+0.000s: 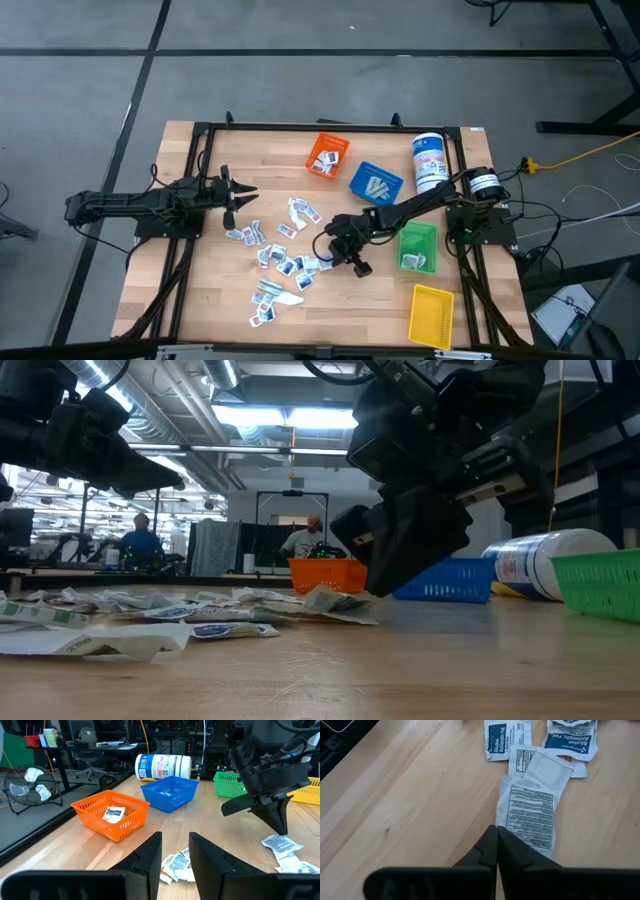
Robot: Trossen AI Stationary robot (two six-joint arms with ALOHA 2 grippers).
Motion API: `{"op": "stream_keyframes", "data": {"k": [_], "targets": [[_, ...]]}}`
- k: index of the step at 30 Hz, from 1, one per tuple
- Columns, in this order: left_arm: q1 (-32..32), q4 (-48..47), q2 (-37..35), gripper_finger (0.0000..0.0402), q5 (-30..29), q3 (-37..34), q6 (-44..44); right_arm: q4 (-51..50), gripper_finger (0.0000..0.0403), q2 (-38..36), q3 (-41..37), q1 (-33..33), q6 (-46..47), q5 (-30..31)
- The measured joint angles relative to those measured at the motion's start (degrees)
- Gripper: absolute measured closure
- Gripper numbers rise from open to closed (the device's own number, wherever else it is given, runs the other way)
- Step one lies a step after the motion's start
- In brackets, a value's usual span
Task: Pick & Place First Aid Supplies
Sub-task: Put the gray towelette pack into the orange basket
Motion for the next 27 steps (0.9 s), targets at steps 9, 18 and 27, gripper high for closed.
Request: {"op": "stream_keyframes", "data": {"k": [9, 18, 27], "targets": [[0.0, -0.01, 0.0, 0.031, 0.0, -0.02, 0.01, 0.6, 0.0394, -0.06, 0.04, 0.0, 0.64, 0.02], [0.0, 0.0, 0.0, 0.0311, 0.0, -0.01, 0.01, 1.18, 0.0393, -0.08, 0.04, 0.0, 1.45, 0.04], [0.0, 0.01, -0.01, 0.0311, -0.01, -0.02, 0.0, 5.3, 0.0393, -0.15, 0.07, 0.0, 7.76, 0.04]]}}
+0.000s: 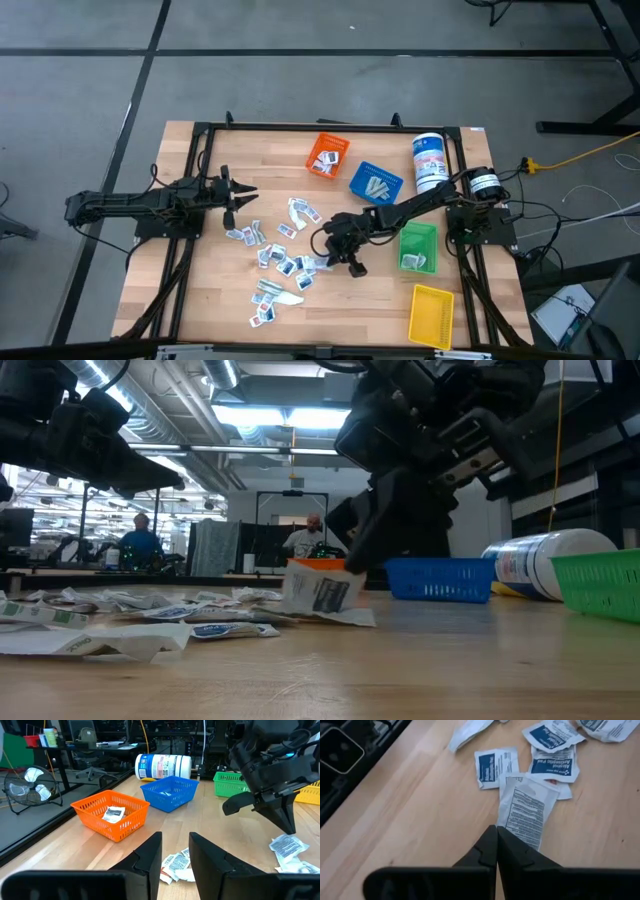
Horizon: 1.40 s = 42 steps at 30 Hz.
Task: Pick & Place First Aid Supplies
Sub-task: Put the gray towelette pack into the orange basket
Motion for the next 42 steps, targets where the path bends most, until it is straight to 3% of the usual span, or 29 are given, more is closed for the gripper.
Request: {"op": "stream_keyframes", "data": {"k": [14, 23, 29, 36, 42], "targets": [[0.0, -0.01, 0.0, 0.0309, 0.0, 0.0, 0.02, 5.45, 0.0393, 0.0, 0.0, -0.02, 10.14, -0.17], [0.0, -0.02, 0.0, 0.031, 0.0, 0.01, 0.02, 10.24, 0.0393, 0.0, 0.0, -0.09, 14.28, -4.75], [0.0, -0.02, 0.0, 0.031, 0.01, 0.0, 0.02, 8.52, 0.0393, 0.0, 0.0, -0.09, 12.93, -0.7], [0.0, -0.02, 0.02, 0.0309, 0.0, 0.01, 0.02, 0.11, 0.0393, 0.0, 0.02, -1.76, 8.92, 8.85], [0.0, 0.0, 0.0, 0.031, -0.01, 0.0, 0.02, -1.15, 0.0393, 0.0, 0.02, -2.14, 5.02, 9.49]]}}
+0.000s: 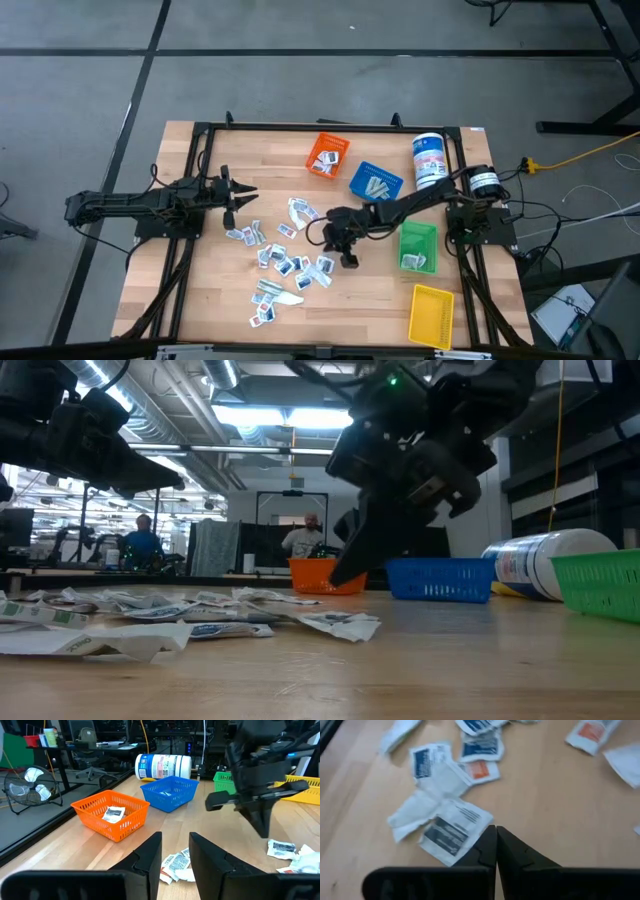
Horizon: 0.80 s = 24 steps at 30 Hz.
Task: Pick & Place First Aid Supplies
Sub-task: Put the gray towelette pack into the orange basket
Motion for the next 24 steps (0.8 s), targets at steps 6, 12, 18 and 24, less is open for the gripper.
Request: {"op": "stream_keyframes", "data": {"k": [6, 12, 18, 24], "targets": [[0.0, -0.01, 0.01, 0.0309, 0.01, 0.0, -0.01, 0.73, 0.0354, 0.0, 0.0, 2.18, -4.46, 0.16], [0.0, -0.01, 0.0, 0.0311, 0.02, 0.0, -0.01, -0.18, 0.0256, 0.0, 0.0, 4.81, -9.09, 2.8], [0.0, -0.01, 0.0, 0.0308, 0.0, 0.02, -0.01, -3.68, 0.0218, 0.0, 0.0, 5.55, -12.0, 4.31], [0.0, -0.02, 0.01, 0.031, 0.02, 0.0, 0.0, -6.93, 0.0231, 0.0, 0.0, 5.48, -13.25, 8.33]]}}
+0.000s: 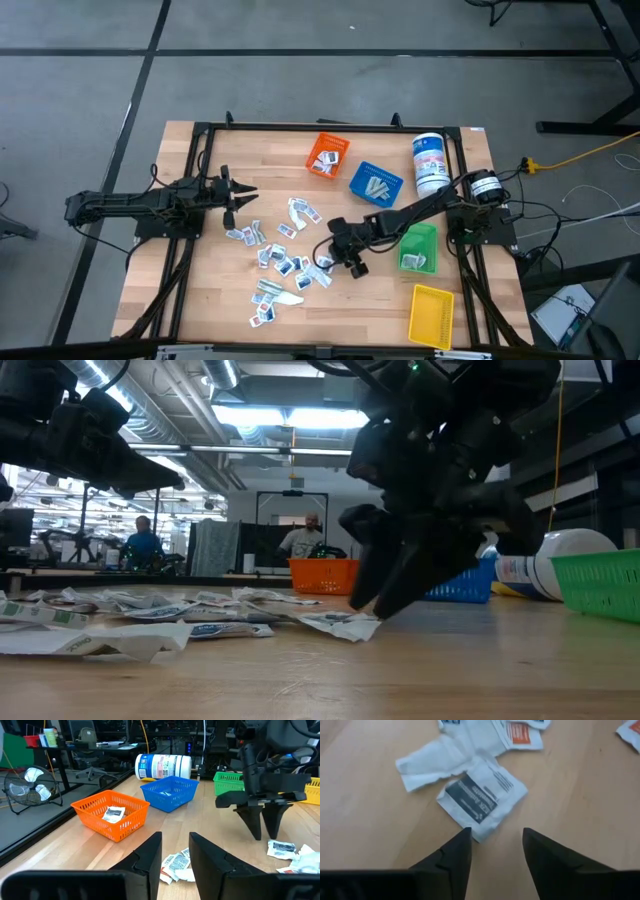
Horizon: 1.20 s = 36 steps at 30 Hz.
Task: Pick & Place First Aid Supplies
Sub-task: Put the gray towelette pack into the orange basket
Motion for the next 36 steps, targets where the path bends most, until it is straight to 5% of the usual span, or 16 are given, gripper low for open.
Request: {"op": "stream_keyframes", "data": {"k": [21, 36], "targets": [[0.0, 0.01, -0.01, 0.0311, -0.02, 0.0, -0.01, -2.93, 0.0251, 1.67, 5.25, 0.24, 0.12, 2.63], [0.0, 0.0, 0.0, 0.0309, -0.02, 0.01, -0.01, 1.01, 0.025, 5.6, 6.03, 1.3, 0.17, -1.71]]}}
